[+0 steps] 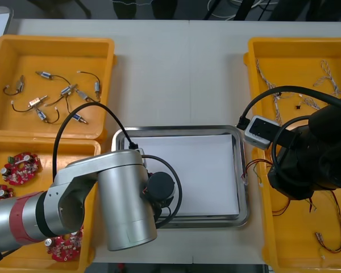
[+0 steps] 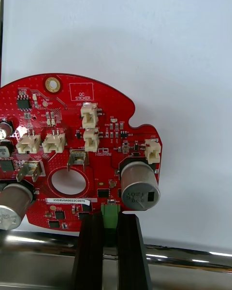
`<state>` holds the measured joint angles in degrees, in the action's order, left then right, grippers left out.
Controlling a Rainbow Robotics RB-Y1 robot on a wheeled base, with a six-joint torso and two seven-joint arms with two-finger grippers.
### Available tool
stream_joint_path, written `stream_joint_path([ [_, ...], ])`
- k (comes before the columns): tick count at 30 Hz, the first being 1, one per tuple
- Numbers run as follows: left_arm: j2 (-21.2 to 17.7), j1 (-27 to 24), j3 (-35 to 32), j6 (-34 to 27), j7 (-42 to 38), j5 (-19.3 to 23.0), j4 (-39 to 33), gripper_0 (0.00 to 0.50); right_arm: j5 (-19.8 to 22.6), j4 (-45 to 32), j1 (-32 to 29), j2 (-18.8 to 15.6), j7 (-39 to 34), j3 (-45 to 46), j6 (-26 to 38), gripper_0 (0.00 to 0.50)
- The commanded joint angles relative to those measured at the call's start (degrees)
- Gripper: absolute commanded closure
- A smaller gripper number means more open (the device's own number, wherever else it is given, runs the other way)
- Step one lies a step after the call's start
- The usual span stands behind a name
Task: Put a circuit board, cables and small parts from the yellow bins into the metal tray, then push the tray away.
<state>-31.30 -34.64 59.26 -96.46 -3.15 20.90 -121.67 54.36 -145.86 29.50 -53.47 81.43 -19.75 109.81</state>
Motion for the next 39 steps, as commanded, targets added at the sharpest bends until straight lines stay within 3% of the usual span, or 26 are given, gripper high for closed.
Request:
stream_joint_path([
  [1, 1.6, -1.92, 1.64, 0.75, -4.06, -0.86, -0.06, 0.5, -0.31, -0.21, 1.43, 0.74, -1.8, -0.38, 0.19, 0.5],
  [6, 1.69, -1.92, 1.73, 1.28, -4.76, -0.95, -0.15, 0.5, -0.4, -0.12, 1.35, 0.92, -1.88, -0.46, 0.19, 0.5],
  [7, 1.69, -1.92, 1.64, 1.54, -5.02, -1.12, -0.15, 0.46, -0.48, -0.12, 1.35, 0.92, -1.88, -0.46, 0.19, 0.5],
  [8, 1.69, -1.92, 1.64, 1.72, -5.2, -1.21, -0.15, 0.406, -0.57, -0.12, 1.26, 0.92, -1.88, -0.46, 0.19, 0.5],
  [10, 1.6, -1.92, 1.64, 2.24, -5.9, -1.3, -0.15, 0.143, -0.83, -0.12, 1.26, 0.92, -1.88, -0.46, 0.19, 0.5],
  [12, 1.6, -1.92, 1.64, 2.42, -7.31, -1.38, -0.15, 0.026, -0.92, -0.12, 1.35, 0.92, -1.88, -0.46, 0.19, 0.5],
  [13, 1.51, -1.92, 1.64, 2.68, -8.36, -1.38, -0.15, 0.0, -0.92, -0.12, 1.26, 0.92, -1.88, -0.46, 0.19, 0.5],
  [23, 1.51, -1.92, 1.21, 2.86, -8.8, -1.65, -0.23, 0.0, -1.1, -0.12, 1.26, 1.09, -1.62, -0.46, 0.19, 0.5],
  [31, 0.28, -1.92, -5.3, 0.22, -5.55, 0.02, -2.52, 0.0, -1.1, -0.03, 0.91, 1.27, -1.53, -0.73, 0.19, 0.5],
  [39, -1.74, -1.92, -16.29, -5.84, -1.51, 7.05, -5.95, 0.0, -5.58, -0.03, 2.75, 1.53, -1.09, -7.67, -3.64, 0.5],
])
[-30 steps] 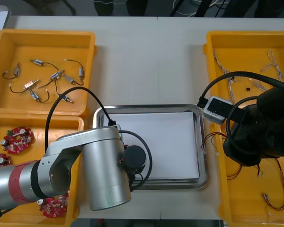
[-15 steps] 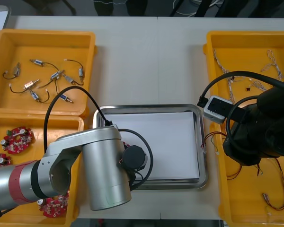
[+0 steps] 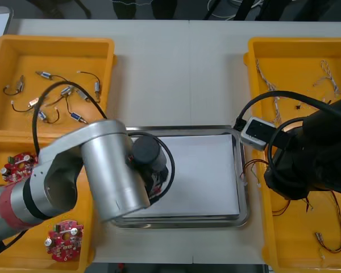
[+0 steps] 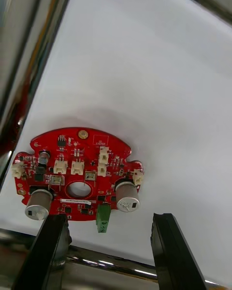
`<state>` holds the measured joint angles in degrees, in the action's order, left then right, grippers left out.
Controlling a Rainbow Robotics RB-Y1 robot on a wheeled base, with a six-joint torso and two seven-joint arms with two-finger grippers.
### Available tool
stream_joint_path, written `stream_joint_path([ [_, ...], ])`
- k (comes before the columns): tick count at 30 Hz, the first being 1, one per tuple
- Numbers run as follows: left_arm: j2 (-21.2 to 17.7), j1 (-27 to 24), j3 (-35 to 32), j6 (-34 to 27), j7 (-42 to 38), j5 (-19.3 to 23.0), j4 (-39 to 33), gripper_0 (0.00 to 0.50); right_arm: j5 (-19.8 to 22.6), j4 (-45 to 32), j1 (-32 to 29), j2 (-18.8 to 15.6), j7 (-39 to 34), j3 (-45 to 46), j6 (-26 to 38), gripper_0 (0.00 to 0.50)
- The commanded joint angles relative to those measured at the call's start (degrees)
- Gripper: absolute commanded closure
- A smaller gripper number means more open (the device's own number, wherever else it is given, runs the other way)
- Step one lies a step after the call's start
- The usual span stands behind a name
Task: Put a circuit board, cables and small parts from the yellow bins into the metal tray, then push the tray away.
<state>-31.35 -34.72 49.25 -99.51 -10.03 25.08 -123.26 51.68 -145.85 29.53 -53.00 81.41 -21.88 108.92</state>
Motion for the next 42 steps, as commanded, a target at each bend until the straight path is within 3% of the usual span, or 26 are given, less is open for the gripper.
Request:
stream_joint_path([
  [1, -2.05, -1.84, -7.85, -3.67, 5.54, 3.75, -5.06, 0.0, -3.95, -0.05, 3.43, 1.4, -0.99, -6.95, -3.19, 0.5],
  [10, -6.71, -2.72, -18.84, -10.49, 8.8, 12.01, -8.22, 0.0, -4.66, 7.33, 11.25, 8.44, 0.33, -14.95, -3.28, 0.5],
  [20, -13.04, -2.63, -32.02, -10.49, 16.79, 20.89, -7.08, 0.0, -5.1, 18.84, 19.17, 16.61, 3.32, -24.35, -4.51, 0.5],
  [25, -16.55, -2.63, -35.01, -10.49, 17.15, 21.77, -4.09, 0.0, -8.0, 21.22, 19.87, 18.19, 10.61, -26.2, -4.86, 0.5],
  [28, -18.31, -2.63, -35.89, -10.49, 18.73, 22.3, -1.72, 0.0, -7.64, 23.68, 19.87, 18.19, 15.09, -26.55, -7.05, 0.5],
  [33, -19.28, -2.72, -39.23, -10.49, 26.02, 22.3, 4.44, 0.0, -7.73, 27.72, 19.78, 18.28, 21.6, -29.36, -12.06, 0.5],
  [42, -19.37, -2.89, -46.17, -10.49, 36.04, 21.51, 13.49, 0.0, -12.57, 30.01, 18.64, 18.45, 23.09, -36.74, -18.13, 0.5],
])
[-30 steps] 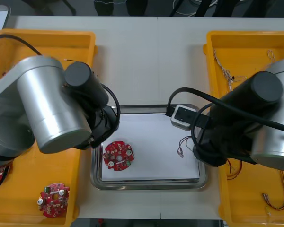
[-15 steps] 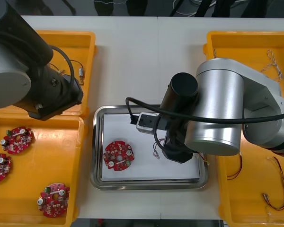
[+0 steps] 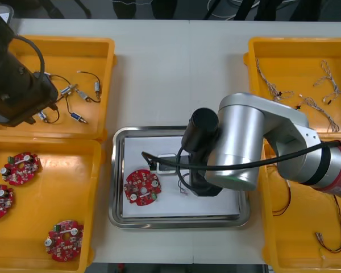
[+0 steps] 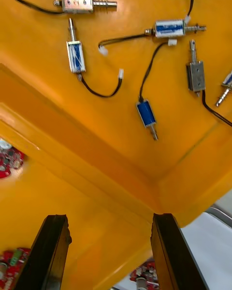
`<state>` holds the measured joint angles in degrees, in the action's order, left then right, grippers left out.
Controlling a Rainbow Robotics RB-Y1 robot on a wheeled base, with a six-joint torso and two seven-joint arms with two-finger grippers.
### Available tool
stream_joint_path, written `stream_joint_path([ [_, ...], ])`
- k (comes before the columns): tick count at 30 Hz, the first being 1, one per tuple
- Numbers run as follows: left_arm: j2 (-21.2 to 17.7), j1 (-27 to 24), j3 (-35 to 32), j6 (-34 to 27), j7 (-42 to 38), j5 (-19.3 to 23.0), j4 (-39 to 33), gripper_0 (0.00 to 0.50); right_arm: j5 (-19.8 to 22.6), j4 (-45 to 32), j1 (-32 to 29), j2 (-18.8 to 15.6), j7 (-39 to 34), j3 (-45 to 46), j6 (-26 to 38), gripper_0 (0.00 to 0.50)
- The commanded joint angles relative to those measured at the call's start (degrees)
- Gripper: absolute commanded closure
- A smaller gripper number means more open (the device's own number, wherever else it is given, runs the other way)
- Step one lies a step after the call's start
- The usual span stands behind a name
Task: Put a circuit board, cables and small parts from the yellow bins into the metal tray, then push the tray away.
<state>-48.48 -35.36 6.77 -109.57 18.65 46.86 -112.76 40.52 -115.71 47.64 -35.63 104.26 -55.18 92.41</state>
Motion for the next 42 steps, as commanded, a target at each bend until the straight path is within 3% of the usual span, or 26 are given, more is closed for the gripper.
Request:
stream_joint_path([
  [1, -2.15, -2.6, -4.04, -0.43, 8.59, -0.46, 4.39, 0.0, -1.76, -0.13, 0.0, 1.09, 0.33, -3.71, -1.89, 0.5],
  [11, -1.97, -9.37, -4.22, -0.43, 18.88, -3.36, 19.69, 0.0, -4.66, 0.93, -3.78, 1.97, -0.11, -5.91, -4.7, 0.5],
  [20, -0.21, -12.8, -4.22, 6.21, 26.26, -7.75, 31.9, 0.0, -6.95, 3.21, -6.07, 3.29, -0.19, -5.91, -7.42, 0.5],
  [22, 0.4, -13.77, -4.22, 7.26, 26.87, -7.75, 34.72, 0.0, -7.48, 3.21, -6.42, 3.55, -0.19, -5.91, -7.42, 0.374],
  [23, 0.66, -14.38, -4.22, 7.97, 27.14, -7.66, 36.3, 0.0, -8.09, 3.21, -6.42, 3.73, -0.19, -5.91, -7.34, 0.108],
  [24, 1.1, -14.91, -4.22, 8.84, 27.31, -7.49, 37.7, 0.0, -8.71, 3.21, -6.42, 3.81, -0.28, -5.91, -7.34, 0.0],
  [35, 3.21, -16.05, -3.61, 15.96, 29.33, -7.58, 45.26, 0.0, -11.61, 0.31, -6.42, 3.46, -0.46, -4.85, -5.75, 0.0],
  [42, 3.3, -16.05, -0.09, 18.34, 30.13, -7.4, 48.25, 0.0, -6.6, -3.38, -6.42, 3.55, -0.46, 2.0, 1.45, 0.0],
])
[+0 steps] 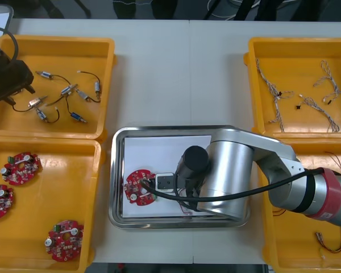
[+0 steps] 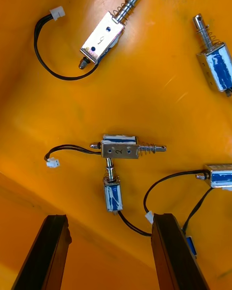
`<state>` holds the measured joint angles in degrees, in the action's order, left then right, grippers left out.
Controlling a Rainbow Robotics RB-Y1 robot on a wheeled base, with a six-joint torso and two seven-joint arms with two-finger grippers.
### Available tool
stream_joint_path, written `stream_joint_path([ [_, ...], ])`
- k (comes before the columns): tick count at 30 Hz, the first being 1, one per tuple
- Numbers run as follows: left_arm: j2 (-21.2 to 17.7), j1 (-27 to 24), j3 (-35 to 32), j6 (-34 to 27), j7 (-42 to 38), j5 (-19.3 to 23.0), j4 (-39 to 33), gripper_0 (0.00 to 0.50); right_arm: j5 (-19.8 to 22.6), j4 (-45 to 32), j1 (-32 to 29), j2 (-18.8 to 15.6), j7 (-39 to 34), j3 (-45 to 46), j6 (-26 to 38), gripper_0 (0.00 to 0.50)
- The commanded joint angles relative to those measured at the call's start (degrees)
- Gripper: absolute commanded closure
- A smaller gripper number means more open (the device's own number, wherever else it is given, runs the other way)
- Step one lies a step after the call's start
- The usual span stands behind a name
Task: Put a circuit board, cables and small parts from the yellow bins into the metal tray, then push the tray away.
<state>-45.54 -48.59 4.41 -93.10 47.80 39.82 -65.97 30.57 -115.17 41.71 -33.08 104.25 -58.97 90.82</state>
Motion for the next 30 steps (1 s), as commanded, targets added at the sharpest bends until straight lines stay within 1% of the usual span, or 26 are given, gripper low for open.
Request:
stream_joint_path([
  [1, 0.37, -2.83, 2.53, 2.31, 1.24, -0.27, 1.81, 0.0, 4.41, -4.53, -0.49, 1.0, -0.36, 7.2, 4.1, 0.0],
  [4, 0.37, -2.83, 3.76, 3.1, 1.59, -0.45, 2.6, 0.0, 6.17, -6.55, -0.49, 1.09, -0.45, 11.15, 7.26, 0.0],
  [11, 0.37, -2.83, 6.22, 5.56, 1.59, -0.18, 4.36, 0.0, 8.54, -10.16, -0.49, 1.09, -0.71, 20.03, 14.91, 0.0],
  [13, 0.89, -2.74, 6.4, 6.52, 1.68, -0.09, 5.06, 0.0, 10.39, -10.51, -0.49, 1.09, -0.97, 23.99, 17.9, 0.0],
  [15, 1.25, -2.74, 6.49, 6.88, 1.77, -0.09, 5.59, 0.0, 12.14, -10.51, -0.22, 0.92, -1.15, 27.41, 19.18, 0.0],
  [17, 1.69, -2.74, 6.93, 7.32, 1.86, -0.27, 6.11, 0.0, 14.6, -10.51, 0.13, 0.74, -1.41, 32.16, 19.18, 0.0],
  [20, 1.86, -2.65, 7.98, 8.02, 1.68, -0.36, 6.38, 0.0, 16.89, -10.51, 0.39, 0.04, -1.68, 36.2, 19.18, 0.0],
  [22, 1.95, -2.65, 8.86, 8.37, 1.51, -0.36, 6.47, 0.0, 19.18, -10.51, 0.3, -0.84, -1.85, 40.16, 19.18, 0.0],
  [23, 2.04, -2.65, 8.86, 8.37, 1.51, -0.36, 6.55, 0.0, 19.61, -10.51, 0.3, -1.1, -1.94, 40.95, 19.18, 0.0],
  [25, 2.13, -2.48, 8.86, 8.37, 1.59, -0.36, 6.55, 0.0, 21.37, -10.42, 0.3, -2.69, -2.29, 43.67, 19.18, 0.0],
  [28, 2.48, -2.39, 9.12, 8.37, 1.59, -0.45, 6.47, 0.0, 22.16, -10.42, 0.3, -4.44, -2.64, 46.31, 19.18, 0.0],
  [30, 2.56, -2.12, 9.12, 8.46, 1.59, -0.45, 6.55, 0.0, 21.72, -10.42, 0.39, -4.97, -2.91, 47.98, 19.18, 0.0],
])
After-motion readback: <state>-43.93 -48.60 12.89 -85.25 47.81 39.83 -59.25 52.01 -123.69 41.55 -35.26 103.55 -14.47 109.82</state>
